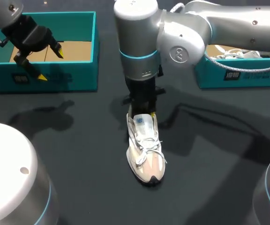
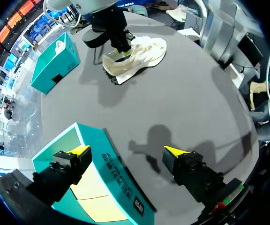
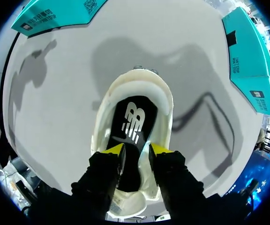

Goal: Take the shoe out of the shoebox, open the shoe tongue, remove and reinsert the insole, then place the shoe into the shoebox

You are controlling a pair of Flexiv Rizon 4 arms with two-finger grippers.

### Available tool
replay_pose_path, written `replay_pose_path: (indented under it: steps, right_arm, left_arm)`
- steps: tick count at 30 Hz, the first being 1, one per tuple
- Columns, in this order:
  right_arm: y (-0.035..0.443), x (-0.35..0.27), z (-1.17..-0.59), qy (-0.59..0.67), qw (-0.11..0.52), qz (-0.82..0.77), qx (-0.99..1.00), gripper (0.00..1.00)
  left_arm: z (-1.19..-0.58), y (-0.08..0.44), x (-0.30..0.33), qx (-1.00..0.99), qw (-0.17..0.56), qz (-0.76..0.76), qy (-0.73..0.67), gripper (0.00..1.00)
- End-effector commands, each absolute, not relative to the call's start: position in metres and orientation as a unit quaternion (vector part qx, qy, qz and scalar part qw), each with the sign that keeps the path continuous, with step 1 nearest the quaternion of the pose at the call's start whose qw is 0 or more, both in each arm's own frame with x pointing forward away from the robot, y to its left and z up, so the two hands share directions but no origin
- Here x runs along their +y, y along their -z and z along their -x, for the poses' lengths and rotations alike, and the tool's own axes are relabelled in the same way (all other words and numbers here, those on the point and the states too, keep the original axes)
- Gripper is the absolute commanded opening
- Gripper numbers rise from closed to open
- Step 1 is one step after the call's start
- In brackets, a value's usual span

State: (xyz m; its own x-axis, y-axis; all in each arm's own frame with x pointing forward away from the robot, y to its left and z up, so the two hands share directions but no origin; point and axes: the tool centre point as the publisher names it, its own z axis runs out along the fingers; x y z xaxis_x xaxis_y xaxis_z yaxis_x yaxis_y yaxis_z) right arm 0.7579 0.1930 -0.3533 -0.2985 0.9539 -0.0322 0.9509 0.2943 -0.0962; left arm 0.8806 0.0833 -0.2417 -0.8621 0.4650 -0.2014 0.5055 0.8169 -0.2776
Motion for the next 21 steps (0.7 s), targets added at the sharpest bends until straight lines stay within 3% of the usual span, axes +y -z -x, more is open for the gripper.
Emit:
replay_pose_path:
  steps: [1, 6, 16, 21]
  right_arm:
    - [0.355, 0.196, -0.755, -0.051, 0.020, 0.590, -0.805, 0.45]
    - [0.356, 0.201, -0.757, -0.058, 0.023, 0.586, -0.808, 0.49]
    - [0.367, 0.190, -0.766, -0.058, 0.023, 0.594, -0.802, 0.44]
    - [0.368, 0.193, -0.766, -0.060, 0.028, 0.592, -0.803, 0.47]
  left_arm:
    - [-0.881, 0.242, 0.083, 0.951, 0.062, -0.255, 0.161, 1.00]
    - [-0.881, 0.242, 0.083, 0.951, 0.062, -0.255, 0.161, 1.00]
    - [-0.881, 0.242, 0.083, 0.951, 0.062, -0.255, 0.161, 1.00]
    - [-0.881, 0.242, 0.083, 0.951, 0.062, -0.255, 0.161, 1.00]
